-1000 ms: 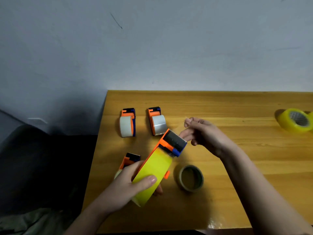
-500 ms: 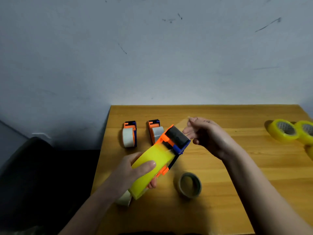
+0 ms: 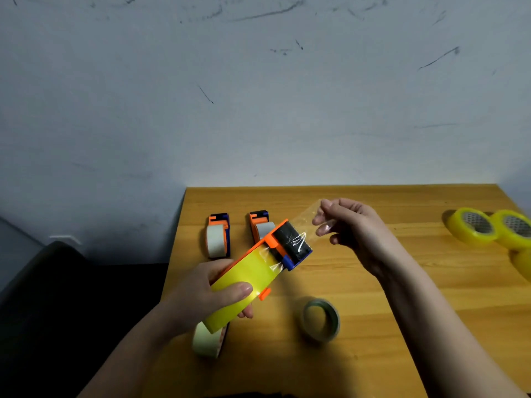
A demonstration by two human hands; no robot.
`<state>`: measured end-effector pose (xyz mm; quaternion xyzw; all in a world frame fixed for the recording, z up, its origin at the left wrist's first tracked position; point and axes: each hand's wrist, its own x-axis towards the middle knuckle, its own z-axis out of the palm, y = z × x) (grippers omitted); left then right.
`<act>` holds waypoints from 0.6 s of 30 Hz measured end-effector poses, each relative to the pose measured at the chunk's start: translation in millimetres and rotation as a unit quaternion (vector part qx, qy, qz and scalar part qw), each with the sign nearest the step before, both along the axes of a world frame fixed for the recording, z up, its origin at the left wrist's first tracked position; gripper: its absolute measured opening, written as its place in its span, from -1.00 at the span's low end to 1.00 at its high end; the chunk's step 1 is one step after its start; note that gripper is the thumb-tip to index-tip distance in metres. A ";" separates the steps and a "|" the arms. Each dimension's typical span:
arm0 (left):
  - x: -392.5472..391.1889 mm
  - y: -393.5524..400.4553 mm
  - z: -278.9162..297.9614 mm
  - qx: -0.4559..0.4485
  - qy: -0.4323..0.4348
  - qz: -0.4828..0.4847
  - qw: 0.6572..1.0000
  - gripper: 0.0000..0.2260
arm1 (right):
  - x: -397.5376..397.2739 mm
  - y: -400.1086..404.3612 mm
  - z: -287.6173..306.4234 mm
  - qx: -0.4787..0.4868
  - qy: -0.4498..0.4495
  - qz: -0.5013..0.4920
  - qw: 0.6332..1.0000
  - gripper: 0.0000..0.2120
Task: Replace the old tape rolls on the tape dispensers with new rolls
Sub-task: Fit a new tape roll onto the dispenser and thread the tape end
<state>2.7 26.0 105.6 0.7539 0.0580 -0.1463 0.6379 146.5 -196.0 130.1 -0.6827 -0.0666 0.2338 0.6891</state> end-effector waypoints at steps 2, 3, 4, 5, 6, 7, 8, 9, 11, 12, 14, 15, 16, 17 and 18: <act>-0.1 -0.7 0.4 0.006 0.008 0.002 1.000 -0.51 | -0.2 -1.9 1.7 -0.023 -0.039 0.000 0.999 -0.82; 0.2 -1.5 0.8 0.005 0.010 0.004 1.000 -0.51 | -0.5 -2.3 2.3 -0.028 -0.047 -0.002 0.999 -0.82; 0.5 -2.3 1.3 0.004 0.013 0.005 1.000 -0.51 | -0.7 -2.9 2.6 -0.030 -0.052 -0.004 0.998 -0.82; 1.1 -3.0 1.4 0.005 0.015 0.003 1.000 -0.52 | -1.4 -3.7 3.2 -0.034 -0.062 -0.007 0.997 -0.82; 1.8 -3.7 1.7 0.009 0.018 0.000 1.000 -0.55 | -1.8 -4.6 4.2 -0.042 -0.080 -0.011 0.996 -0.82; 2.6 -3.7 2.0 0.015 0.021 -0.004 1.000 -0.60 | -2.5 -5.6 5.5 -0.053 -0.103 -0.015 0.993 -0.82; 3.3 -3.6 2.7 0.021 0.025 -0.007 0.999 -0.64 | -2.8 -6.1 6.5 -0.064 -0.127 -0.017 0.990 -0.82; 3.9 -3.3 3.3 0.025 0.030 -0.010 0.999 -0.65 | -3.0 -6.9 7.0 -0.074 -0.146 -0.016 0.986 -0.82; 5.0 -2.6 5.1 0.028 0.037 -0.019 0.999 -0.60 | -2.3 -8.4 7.3 -0.077 -0.158 -0.017 0.984 -0.82; 5.1 -2.7 6.1 0.025 0.041 -0.024 0.999 -0.57 | -1.5 -9.5 6.9 -0.075 -0.153 -0.016 0.985 -0.81; 4.2 -2.6 6.9 0.015 0.041 -0.025 0.999 -0.55 | -0.1 -12.1 5.3 -0.068 -0.130 -0.007 0.989 -0.80; 3.8 -2.1 6.8 0.012 0.036 -0.023 0.999 -0.56 | 0.3 -13.3 5.0 -0.063 -0.113 -0.001 0.992 -0.79; 3.1 -1.9 6.8 0.013 0.032 -0.022 0.999 -0.56 | 0.5 -14.3 4.0 -0.057 -0.097 0.004 0.994 -0.78; 2.3 -2.3 6.7 0.013 0.027 -0.021 0.999 -0.55 | 0.3 -15.8 2.7 -0.050 -0.083 0.008 0.995 -0.77; 1.6 -2.8 6.5 0.013 0.021 -0.017 1.000 -0.54 | 0.0 -16.8 2.0 -0.039 -0.068 0.010 0.997 -0.76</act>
